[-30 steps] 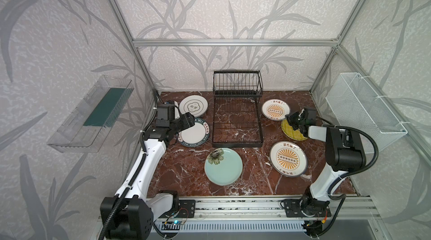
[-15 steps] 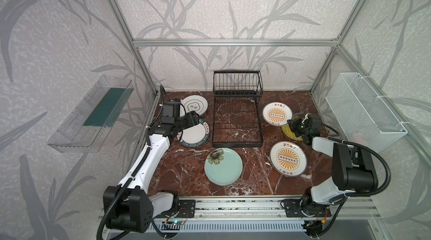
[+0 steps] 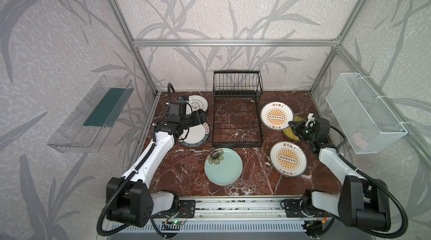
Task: Load plates into a dish rack
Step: Pick up the plate from the top-right of the table.
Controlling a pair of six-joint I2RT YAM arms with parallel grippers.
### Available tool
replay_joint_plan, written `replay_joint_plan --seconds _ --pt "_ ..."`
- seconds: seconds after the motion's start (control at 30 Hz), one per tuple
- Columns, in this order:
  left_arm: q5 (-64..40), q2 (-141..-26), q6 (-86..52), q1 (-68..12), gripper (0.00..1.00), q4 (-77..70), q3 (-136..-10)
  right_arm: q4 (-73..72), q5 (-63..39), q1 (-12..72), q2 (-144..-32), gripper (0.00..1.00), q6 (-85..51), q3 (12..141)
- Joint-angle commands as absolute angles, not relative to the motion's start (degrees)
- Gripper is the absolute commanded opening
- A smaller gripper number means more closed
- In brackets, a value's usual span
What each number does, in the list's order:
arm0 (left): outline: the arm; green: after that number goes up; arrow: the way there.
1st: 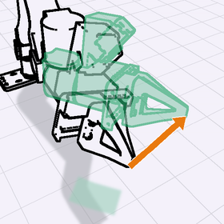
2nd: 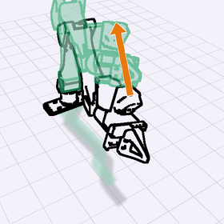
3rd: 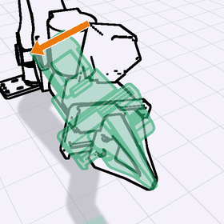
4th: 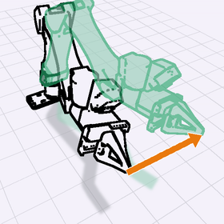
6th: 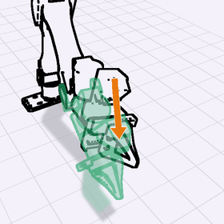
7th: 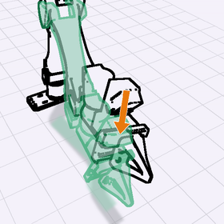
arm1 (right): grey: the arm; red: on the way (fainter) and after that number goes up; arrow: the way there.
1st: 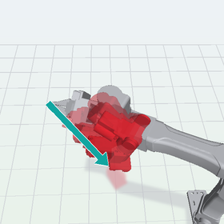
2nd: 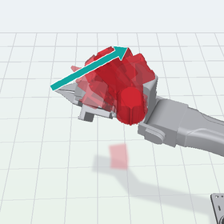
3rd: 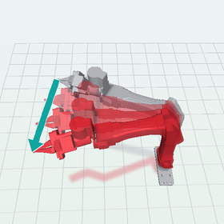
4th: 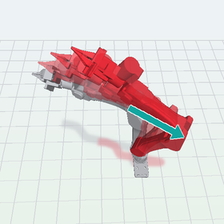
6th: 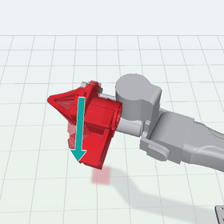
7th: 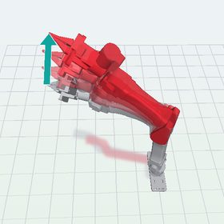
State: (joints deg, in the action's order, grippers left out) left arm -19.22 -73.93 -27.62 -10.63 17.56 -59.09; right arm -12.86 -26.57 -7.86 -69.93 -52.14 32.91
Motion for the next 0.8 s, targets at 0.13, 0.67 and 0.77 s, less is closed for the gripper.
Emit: replay_joint_plan --seconds 0.13,0.67,0.77 --pt "-25.3 -77.9 -32.4 -14.7 0.77 7.5 -56.7 -11.6 -36.5 -5.3 -69.6 0.00 -47.7 31.6" --pt "-30.0 -87.1 -37.6 -21.7 0.73 -2.0 -56.6 -28.7 -41.0 10.2 -83.0 0.00 -50.8 35.7" --pt "-30.8 -88.1 -38.5 -22.1 0.71 -3.1 -56.6 -32.3 -41.3 11.9 -85.3 0.00 -52.7 36.6"
